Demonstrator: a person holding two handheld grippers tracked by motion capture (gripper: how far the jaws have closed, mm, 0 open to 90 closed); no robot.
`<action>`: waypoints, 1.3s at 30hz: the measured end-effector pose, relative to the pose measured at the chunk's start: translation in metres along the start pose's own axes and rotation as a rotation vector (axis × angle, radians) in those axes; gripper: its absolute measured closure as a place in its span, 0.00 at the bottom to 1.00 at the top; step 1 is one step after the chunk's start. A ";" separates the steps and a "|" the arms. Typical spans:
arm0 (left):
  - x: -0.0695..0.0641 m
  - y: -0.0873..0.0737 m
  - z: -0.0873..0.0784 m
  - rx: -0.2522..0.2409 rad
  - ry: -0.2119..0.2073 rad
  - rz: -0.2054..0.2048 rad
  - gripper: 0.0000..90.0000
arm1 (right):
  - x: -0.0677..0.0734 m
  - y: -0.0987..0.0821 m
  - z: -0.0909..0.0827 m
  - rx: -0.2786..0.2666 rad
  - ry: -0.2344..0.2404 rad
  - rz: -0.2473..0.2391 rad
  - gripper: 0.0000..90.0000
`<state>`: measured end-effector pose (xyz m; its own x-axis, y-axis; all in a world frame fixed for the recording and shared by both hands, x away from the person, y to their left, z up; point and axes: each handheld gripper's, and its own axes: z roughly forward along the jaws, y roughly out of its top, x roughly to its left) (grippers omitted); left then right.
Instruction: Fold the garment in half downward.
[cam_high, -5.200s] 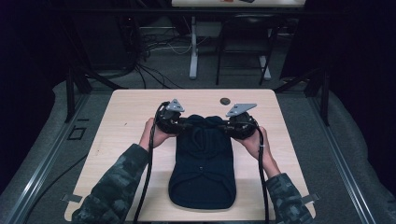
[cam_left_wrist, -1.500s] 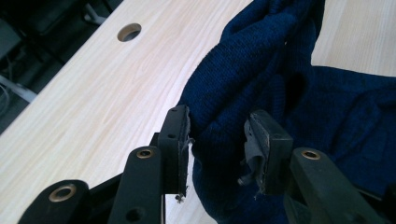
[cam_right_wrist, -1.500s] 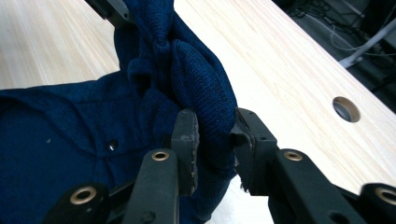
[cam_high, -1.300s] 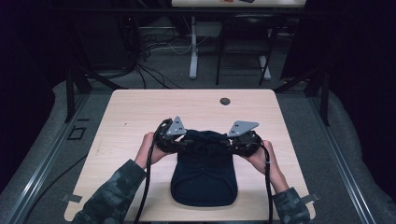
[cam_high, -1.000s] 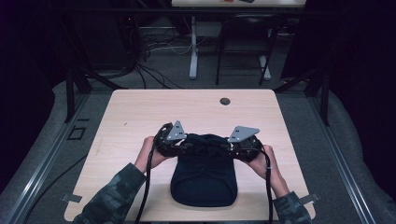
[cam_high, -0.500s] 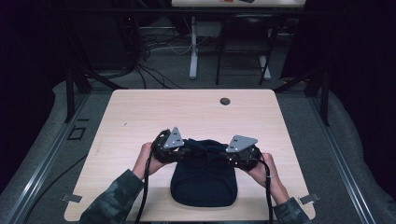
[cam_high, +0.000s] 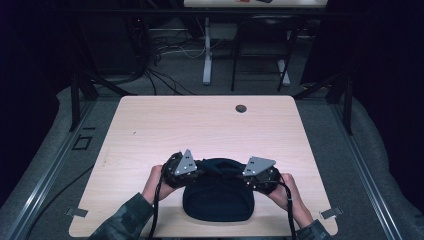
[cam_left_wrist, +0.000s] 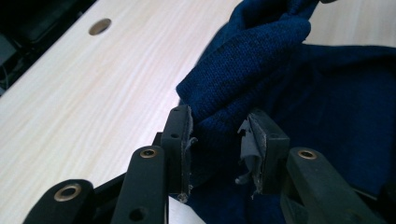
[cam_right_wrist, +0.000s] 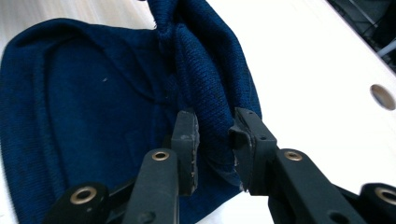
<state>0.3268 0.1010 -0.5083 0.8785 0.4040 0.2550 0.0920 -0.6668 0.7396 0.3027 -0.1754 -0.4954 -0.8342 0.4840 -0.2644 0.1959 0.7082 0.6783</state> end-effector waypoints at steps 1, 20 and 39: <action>-0.002 -0.001 0.000 0.000 -0.004 0.003 0.71 | 0.001 -0.002 0.001 -0.001 0.007 0.004 0.79; -0.038 -0.033 0.009 0.050 -0.096 -0.031 0.69 | 0.026 -0.031 0.006 0.067 0.124 0.027 0.75; -0.029 -0.026 -0.031 -0.023 -0.007 -0.142 0.31 | 0.023 -0.018 -0.016 0.007 0.119 0.132 0.63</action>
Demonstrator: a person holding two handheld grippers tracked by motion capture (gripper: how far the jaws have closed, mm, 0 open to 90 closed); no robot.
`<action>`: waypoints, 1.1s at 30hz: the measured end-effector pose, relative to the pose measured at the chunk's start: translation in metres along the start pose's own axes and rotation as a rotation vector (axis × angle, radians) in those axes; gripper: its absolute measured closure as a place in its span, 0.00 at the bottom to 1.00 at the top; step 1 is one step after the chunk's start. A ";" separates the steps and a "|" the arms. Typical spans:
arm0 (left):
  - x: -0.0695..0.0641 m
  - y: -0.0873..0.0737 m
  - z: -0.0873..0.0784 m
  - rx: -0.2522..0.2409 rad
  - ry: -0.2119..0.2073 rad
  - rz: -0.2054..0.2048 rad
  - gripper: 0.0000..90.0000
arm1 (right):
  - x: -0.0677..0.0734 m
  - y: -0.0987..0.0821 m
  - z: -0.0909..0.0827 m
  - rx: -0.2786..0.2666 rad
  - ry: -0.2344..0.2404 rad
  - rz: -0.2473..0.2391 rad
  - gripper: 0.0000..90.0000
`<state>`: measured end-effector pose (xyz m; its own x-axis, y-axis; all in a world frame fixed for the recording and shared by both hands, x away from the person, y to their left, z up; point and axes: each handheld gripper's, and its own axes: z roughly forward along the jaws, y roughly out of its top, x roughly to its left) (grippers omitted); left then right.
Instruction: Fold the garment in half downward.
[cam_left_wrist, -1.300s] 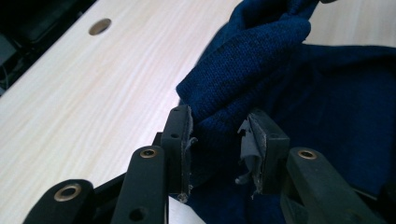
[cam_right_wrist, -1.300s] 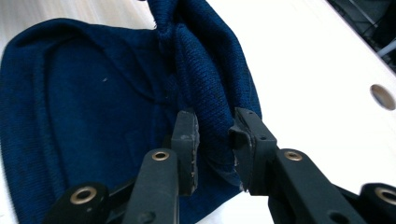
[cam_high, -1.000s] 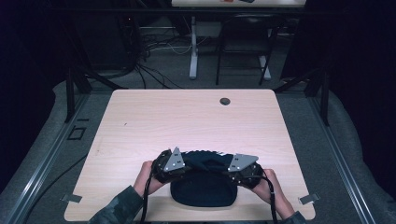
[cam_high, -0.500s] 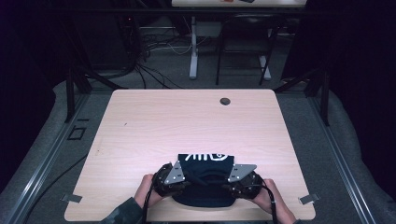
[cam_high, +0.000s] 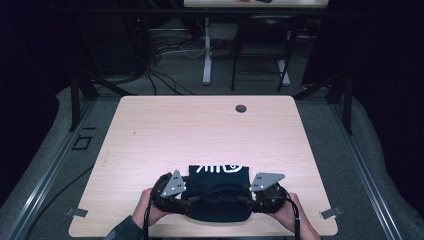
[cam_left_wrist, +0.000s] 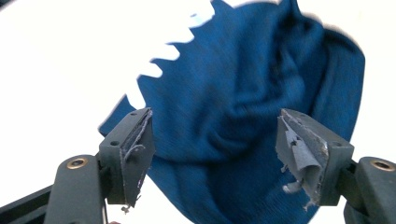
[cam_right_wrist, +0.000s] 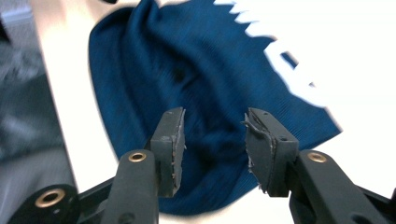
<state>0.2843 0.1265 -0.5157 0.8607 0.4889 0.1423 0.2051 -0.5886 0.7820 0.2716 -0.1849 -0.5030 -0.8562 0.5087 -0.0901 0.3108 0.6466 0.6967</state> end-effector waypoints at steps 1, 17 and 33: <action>0.003 0.004 0.000 0.002 0.026 -0.006 0.31 | -0.004 0.005 0.002 -0.009 -0.014 0.010 0.62; 0.006 -0.013 0.055 0.200 0.073 -0.063 0.26 | -0.014 -0.005 0.064 0.137 -0.045 0.090 0.36; 0.002 -0.026 0.057 0.232 0.096 -0.097 0.26 | -0.011 -0.018 0.071 0.110 -0.082 0.070 0.33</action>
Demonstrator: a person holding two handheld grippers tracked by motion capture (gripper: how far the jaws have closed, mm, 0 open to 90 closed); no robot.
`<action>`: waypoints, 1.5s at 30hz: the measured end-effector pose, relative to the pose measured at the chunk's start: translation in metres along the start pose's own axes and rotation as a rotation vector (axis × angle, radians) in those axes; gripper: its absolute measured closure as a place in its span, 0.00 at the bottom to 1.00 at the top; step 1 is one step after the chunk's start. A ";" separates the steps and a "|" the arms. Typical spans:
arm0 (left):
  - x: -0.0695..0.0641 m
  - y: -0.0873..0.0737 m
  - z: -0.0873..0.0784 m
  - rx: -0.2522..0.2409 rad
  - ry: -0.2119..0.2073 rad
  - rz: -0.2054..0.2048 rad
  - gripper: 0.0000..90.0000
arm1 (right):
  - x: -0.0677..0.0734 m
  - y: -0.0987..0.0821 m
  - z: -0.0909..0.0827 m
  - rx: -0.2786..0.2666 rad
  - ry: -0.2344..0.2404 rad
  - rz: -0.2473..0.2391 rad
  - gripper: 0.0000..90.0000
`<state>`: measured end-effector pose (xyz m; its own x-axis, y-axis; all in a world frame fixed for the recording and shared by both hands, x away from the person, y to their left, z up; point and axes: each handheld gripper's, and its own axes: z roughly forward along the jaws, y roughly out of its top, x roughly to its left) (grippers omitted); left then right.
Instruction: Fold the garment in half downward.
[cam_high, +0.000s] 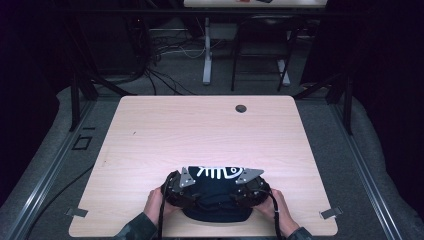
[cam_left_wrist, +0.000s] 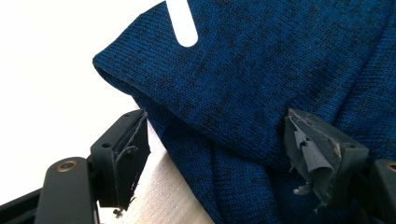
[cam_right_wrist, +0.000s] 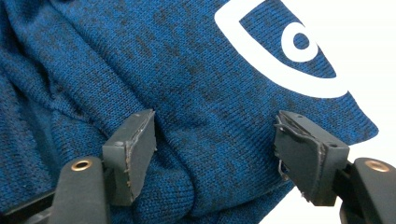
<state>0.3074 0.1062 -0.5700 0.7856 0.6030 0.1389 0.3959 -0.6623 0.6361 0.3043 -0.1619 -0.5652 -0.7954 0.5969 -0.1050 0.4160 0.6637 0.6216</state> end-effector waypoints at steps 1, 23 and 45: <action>-0.001 0.000 0.000 0.003 0.003 0.007 0.26 | 0.000 0.000 0.000 0.001 0.000 0.000 0.32; 0.015 0.008 -0.030 -0.078 0.024 -0.069 0.07 | -0.005 0.014 -0.051 -0.122 -0.040 0.058 0.09; 0.050 -0.028 -0.057 -0.065 0.116 -0.184 0.04 | -0.029 -0.032 -0.087 -0.090 -0.139 0.187 0.08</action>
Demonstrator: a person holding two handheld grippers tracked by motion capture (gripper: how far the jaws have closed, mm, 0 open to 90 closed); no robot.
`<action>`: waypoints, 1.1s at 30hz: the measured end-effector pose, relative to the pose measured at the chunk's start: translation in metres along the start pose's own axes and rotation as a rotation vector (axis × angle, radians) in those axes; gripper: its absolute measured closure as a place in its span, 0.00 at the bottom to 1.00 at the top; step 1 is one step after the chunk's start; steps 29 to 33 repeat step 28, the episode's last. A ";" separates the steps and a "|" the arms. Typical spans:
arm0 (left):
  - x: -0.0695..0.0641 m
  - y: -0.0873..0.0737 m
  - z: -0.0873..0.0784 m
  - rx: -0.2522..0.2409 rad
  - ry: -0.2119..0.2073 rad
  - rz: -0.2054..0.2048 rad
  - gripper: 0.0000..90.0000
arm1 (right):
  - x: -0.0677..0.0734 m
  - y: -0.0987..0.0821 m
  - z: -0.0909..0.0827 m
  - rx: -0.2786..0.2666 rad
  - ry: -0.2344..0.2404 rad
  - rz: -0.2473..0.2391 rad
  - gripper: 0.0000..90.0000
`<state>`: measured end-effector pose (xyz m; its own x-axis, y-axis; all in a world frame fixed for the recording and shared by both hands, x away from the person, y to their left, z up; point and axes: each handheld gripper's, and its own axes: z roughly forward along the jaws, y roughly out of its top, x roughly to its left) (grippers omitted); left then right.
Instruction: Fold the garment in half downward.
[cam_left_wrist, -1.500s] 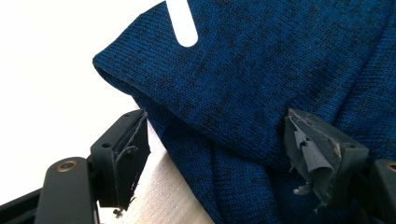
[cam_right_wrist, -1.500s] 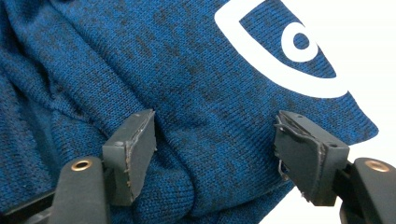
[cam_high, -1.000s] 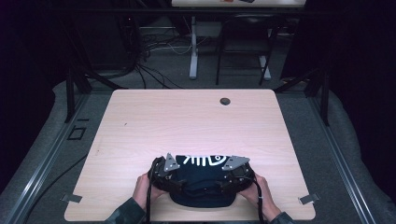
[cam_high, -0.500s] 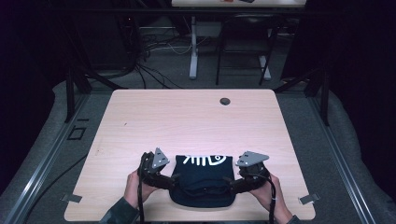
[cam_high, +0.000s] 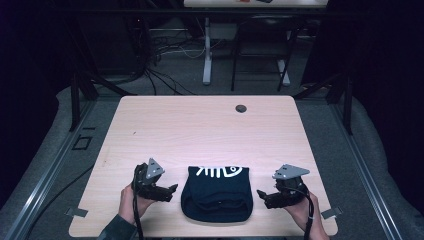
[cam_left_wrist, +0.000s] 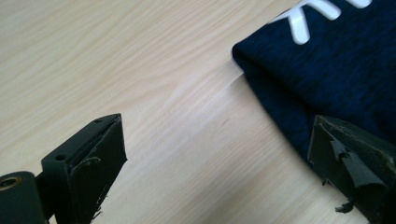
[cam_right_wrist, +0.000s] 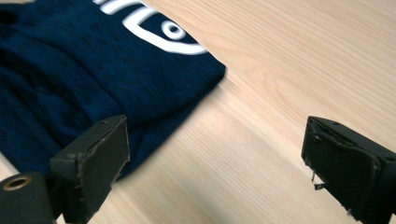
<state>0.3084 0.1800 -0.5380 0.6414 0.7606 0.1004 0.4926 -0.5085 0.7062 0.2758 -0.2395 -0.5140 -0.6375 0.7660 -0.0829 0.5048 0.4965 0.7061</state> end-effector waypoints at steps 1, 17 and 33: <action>0.002 -0.003 0.001 0.004 0.000 -0.007 0.04 | -0.003 -0.003 0.000 0.003 -0.003 0.005 0.08; 0.023 -0.034 0.026 0.087 0.034 -0.067 0.01 | -0.031 -0.049 0.018 0.087 -0.051 0.101 0.10; 0.031 -0.041 0.030 0.075 0.013 -0.106 0.00 | -0.037 -0.058 0.033 0.138 -0.046 0.122 0.09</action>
